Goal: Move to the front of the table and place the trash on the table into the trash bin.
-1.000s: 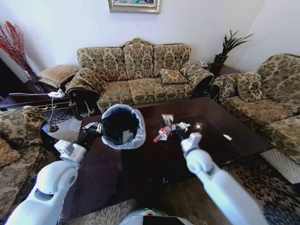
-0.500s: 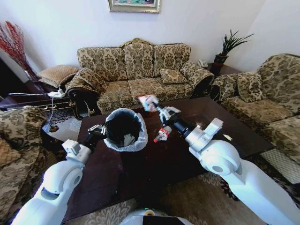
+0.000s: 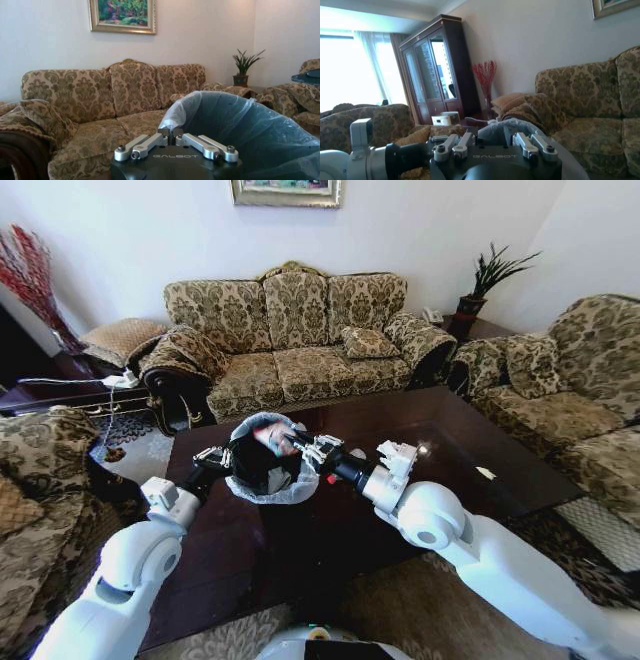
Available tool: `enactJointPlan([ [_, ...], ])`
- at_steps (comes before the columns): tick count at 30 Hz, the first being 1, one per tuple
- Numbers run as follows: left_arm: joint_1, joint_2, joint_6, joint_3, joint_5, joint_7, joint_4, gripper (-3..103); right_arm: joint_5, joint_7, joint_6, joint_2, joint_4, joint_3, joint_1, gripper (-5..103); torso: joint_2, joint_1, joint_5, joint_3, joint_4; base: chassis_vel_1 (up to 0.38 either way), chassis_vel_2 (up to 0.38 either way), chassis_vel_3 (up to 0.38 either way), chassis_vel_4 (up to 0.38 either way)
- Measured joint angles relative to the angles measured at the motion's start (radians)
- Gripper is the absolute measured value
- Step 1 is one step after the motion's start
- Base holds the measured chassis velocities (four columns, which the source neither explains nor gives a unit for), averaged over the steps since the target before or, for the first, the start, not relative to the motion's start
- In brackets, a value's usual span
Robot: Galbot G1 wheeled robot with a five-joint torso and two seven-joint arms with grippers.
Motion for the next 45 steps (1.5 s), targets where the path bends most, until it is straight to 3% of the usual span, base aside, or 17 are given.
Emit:
enactJointPlan([
  [1,0.000,0.000,0.000,0.000,0.000,0.000,0.000,2,0.000,0.000,0.000,0.000,0.000,0.000,0.000,32,0.000,0.000,0.0000,0.000,0.0000,0.000,0.000,0.000,0.000],
  [4,0.002,-0.008,0.001,0.004,0.003,0.001,0.000,2,-0.022,0.018,-0.007,0.022,0.006,-0.027,0.004,48,0.000,0.000,0.0001,0.000,0.0000,0.000,0.000,0.000,0.000],
  [7,0.006,-0.007,0.001,-0.002,0.004,0.001,-0.001,2,-0.044,0.018,0.005,0.025,0.001,-0.023,0.001,48,0.000,0.000,0.0001,0.000,0.0001,0.000,0.000,0.000,0.000],
  [8,0.007,-0.007,0.001,-0.004,0.004,0.002,0.000,2,-0.047,0.019,0.010,0.025,-0.001,-0.018,0.001,59,0.000,0.000,0.0001,0.000,0.0001,0.000,0.000,0.000,0.000],
  [9,0.007,-0.007,0.001,-0.004,0.004,0.002,0.000,2,-0.047,0.019,0.010,0.025,-0.001,-0.018,0.001,59,0.000,0.000,0.0001,0.000,0.0001,0.000,0.000,0.000,0.000],
  [14,0.012,-0.004,-0.002,-0.017,0.003,0.002,0.010,2,-0.054,0.096,0.078,-0.033,0.004,0.102,0.021,86,0.000,0.000,0.0000,0.000,0.0002,0.000,0.000,0.000,0.000],
  [16,0.012,-0.004,-0.003,-0.017,0.003,0.002,0.010,2,-0.058,0.115,0.082,-0.043,0.003,0.114,0.020,86,0.000,0.000,0.0000,0.000,0.0001,0.000,0.000,0.000,0.000],
  [19,0.011,-0.004,-0.005,-0.023,0.000,0.004,0.013,2,-0.098,0.158,0.074,-0.072,-0.066,0.234,-0.065,99,0.000,0.000,0.0001,0.000,0.0000,0.000,0.000,0.000,0.000],
  [24,0.010,-0.003,-0.016,-0.031,-0.002,0.008,0.020,2,-0.157,0.202,0.090,-0.043,-0.215,0.295,-0.159,100,0.000,0.000,0.0006,0.000,-0.0002,0.000,0.000,0.000,0.000],
  [30,0.013,-0.002,-0.021,-0.032,-0.003,0.012,0.015,2,-0.238,0.195,0.148,0.087,-0.524,0.273,-0.183,100,0.000,0.000,0.0003,0.000,-0.0002,0.000,0.000,0.000,0.000],
  [36,0.019,-0.001,-0.022,-0.037,-0.004,0.014,0.008,2,-0.253,0.193,0.154,0.209,-0.692,0.223,-0.134,100,0.000,0.000,0.0000,0.000,0.0000,0.000,0.000,0.000,0.000],
  [38,0.024,0.002,-0.022,-0.041,-0.006,0.014,0.001,2,-0.266,0.217,0.152,0.268,-0.769,0.201,-0.111,100,0.000,0.000,-0.0001,0.000,0.0002,0.000,0.000,0.000,0.000],
  [45,0.029,0.006,-0.025,-0.053,-0.022,0.014,-0.007,2,-0.220,0.312,0.104,0.344,-0.860,0.175,-0.092,100,0.000,0.000,-0.0001,0.000,0.0000,0.000,0.000,0.000,0.000],
])
